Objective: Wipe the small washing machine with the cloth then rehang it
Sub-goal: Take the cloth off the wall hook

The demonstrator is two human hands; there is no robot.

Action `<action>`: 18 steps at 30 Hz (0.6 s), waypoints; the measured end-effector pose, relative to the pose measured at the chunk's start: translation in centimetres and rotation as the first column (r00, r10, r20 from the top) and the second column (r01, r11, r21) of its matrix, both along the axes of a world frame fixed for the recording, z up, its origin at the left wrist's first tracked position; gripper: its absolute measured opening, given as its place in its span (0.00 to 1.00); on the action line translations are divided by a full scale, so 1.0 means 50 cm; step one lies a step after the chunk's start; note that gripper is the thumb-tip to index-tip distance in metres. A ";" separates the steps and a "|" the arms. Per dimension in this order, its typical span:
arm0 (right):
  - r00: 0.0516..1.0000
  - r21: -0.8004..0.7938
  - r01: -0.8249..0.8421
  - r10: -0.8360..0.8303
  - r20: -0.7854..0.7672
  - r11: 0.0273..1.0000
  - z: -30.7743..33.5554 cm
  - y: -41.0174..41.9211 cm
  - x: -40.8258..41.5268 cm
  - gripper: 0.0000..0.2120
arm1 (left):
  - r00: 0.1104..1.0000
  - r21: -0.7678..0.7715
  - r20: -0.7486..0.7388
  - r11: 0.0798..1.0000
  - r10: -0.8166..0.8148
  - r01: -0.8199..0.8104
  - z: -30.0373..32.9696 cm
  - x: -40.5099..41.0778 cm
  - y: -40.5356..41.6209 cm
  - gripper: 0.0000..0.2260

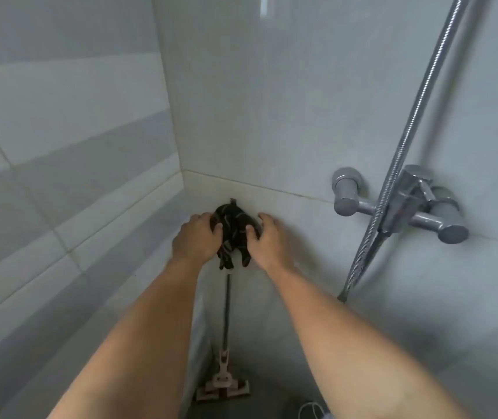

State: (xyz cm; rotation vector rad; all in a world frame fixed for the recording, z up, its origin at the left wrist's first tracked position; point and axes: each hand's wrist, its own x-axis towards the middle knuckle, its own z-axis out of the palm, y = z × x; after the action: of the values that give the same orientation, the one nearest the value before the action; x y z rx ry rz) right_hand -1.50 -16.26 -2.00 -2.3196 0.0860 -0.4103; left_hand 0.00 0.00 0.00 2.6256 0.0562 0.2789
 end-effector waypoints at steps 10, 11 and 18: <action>1.000 0.188 0.003 0.002 -0.028 0.982 -0.061 0.016 0.061 0.08 | 0.994 -0.422 -0.031 0.902 -0.108 0.085 -0.046 0.113 0.009 0.12; 1.000 0.205 -0.002 0.004 -0.008 0.979 -0.063 0.015 0.064 0.06 | 0.994 -0.463 -0.037 0.883 -0.102 0.073 -0.049 0.118 0.009 0.10; 0.991 0.352 -0.050 0.002 0.136 0.935 -0.014 0.006 0.042 0.03 | 0.986 -0.565 -0.125 0.824 -0.114 0.024 -0.029 0.081 0.026 0.06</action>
State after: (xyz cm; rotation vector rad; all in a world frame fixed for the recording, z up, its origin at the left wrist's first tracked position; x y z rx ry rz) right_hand 0.60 -15.96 -2.71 -1.9296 0.0584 -0.4922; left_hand 4.05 1.31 -1.46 2.0435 0.0813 0.0201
